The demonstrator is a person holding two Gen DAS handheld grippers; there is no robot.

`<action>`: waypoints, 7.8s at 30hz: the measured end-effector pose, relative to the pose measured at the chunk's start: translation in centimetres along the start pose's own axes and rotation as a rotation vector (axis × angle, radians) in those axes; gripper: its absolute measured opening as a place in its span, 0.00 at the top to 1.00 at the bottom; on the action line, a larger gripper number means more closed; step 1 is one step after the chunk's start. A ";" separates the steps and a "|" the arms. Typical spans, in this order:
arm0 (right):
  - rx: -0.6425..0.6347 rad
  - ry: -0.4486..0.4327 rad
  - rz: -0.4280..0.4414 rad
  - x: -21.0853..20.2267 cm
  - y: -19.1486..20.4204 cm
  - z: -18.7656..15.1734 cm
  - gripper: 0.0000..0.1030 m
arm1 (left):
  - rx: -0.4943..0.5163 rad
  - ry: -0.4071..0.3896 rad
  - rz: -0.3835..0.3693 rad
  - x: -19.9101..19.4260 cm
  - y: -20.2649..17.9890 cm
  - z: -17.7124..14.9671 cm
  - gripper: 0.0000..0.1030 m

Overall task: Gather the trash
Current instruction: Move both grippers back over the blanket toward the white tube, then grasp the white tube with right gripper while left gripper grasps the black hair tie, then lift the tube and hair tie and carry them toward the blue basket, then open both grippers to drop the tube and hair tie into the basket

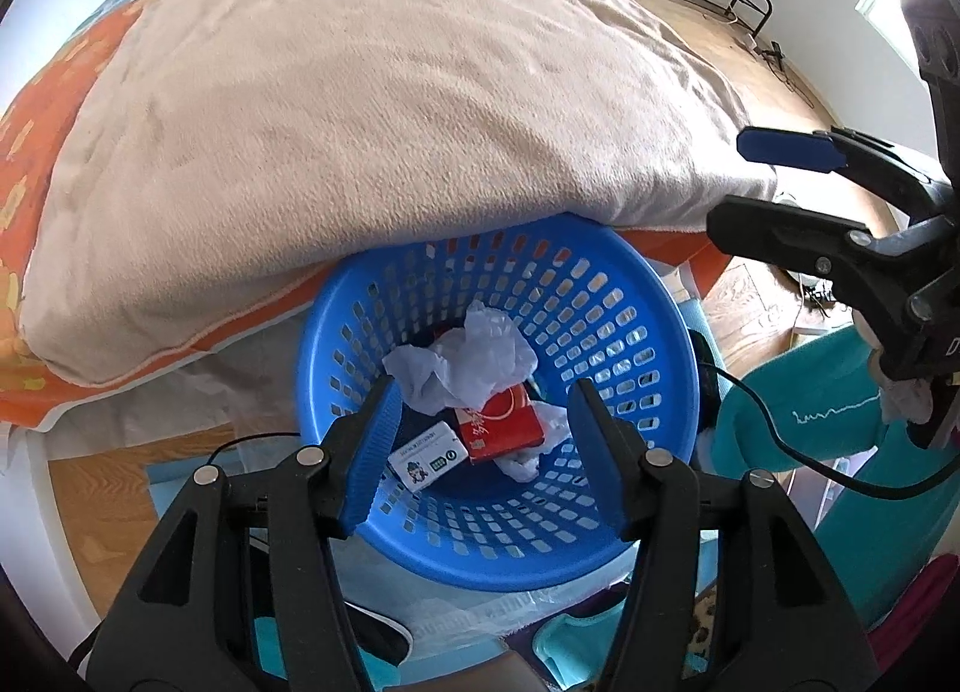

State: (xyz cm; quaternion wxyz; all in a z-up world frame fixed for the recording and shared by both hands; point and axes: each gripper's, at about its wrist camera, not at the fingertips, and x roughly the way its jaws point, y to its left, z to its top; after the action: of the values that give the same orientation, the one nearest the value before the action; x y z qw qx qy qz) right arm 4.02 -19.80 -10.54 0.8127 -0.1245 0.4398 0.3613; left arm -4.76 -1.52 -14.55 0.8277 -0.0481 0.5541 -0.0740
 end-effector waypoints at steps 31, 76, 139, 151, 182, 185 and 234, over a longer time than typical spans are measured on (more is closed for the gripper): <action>0.336 -0.129 -0.002 -0.1 -9.2 12.6 0.11 | -0.149 -0.227 0.102 -4.5 9.2 14.7 0.42; 0.417 0.068 -0.344 24.2 -15.5 29.4 0.35 | -0.237 -0.305 0.017 2.3 17.5 25.7 0.42; 0.356 -0.051 -0.047 10.3 -16.4 22.0 0.96 | -0.099 -0.352 0.083 3.1 11.6 29.7 0.94; 0.289 -0.105 -0.015 1.2 -14.4 17.2 0.96 | -0.056 -0.395 0.063 -4.5 7.3 23.8 0.94; 0.085 -0.048 0.189 -4.1 -4.3 1.8 0.96 | -0.048 -0.261 -0.045 -6.1 1.0 4.5 0.94; 0.075 -0.013 0.212 -3.2 -3.6 1.0 0.96 | -0.039 -0.225 -0.053 -5.0 0.4 3.2 0.94; -0.048 0.231 0.285 3.0 1.8 -3.1 0.85 | -0.055 0.026 -0.078 2.0 -0.9 -3.5 0.76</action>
State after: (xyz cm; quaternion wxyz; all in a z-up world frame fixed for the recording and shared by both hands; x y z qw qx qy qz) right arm 1.87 -18.72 -14.58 0.6941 -0.1209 0.5348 0.4665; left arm -7.29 -2.71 -17.51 0.8153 -0.0914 0.5645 -0.0915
